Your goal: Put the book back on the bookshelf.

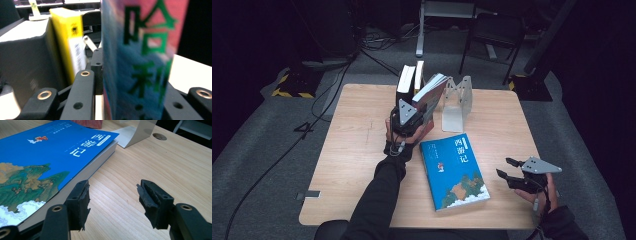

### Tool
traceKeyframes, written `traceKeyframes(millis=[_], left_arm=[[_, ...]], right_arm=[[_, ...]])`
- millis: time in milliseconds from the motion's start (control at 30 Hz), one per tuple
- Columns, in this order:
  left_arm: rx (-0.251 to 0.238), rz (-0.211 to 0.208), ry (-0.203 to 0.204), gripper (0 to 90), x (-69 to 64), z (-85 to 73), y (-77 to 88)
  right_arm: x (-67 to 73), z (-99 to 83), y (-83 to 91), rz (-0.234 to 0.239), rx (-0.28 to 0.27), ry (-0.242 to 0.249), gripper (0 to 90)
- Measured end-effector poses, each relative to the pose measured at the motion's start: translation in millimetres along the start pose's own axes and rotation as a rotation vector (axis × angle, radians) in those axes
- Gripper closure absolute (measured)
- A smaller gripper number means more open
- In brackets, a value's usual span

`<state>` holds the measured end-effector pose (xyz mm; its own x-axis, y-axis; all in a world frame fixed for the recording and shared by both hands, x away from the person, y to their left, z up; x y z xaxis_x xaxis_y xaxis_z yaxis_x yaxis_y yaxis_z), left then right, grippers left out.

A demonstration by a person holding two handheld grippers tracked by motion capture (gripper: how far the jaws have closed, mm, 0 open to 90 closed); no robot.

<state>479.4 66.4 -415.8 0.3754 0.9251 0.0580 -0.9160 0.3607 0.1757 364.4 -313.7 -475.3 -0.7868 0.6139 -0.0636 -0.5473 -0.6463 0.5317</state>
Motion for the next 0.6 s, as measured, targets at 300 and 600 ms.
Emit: traceKeyframes(millis=[300, 600], left_arm=[[0.017, -0.028, 0.026, 68.0, 16.8, -15.2, 11.5], [0.192, -0.032, -0.079, 64.7, 10.9, -62.2, 12.5]], right_arm=[[4.1, -4.1, -3.6, 0.014, 0.024, 0.006, 41.3], [3.7, -11.6, -0.7, 0.023, 0.033, -0.013, 41.3]])
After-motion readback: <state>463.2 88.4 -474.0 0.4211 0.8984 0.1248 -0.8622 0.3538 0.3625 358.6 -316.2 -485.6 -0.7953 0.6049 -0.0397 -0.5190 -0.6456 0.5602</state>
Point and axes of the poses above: each handheld gripper's, and its own axes: y roughly backward along the jaws, z roughly out of its top, x roughly to its left, the point moved 3 cm from there along -y, roughly forward along the jaws, and after that the axes turned 9 degrees about z, right-handed, at the moved point
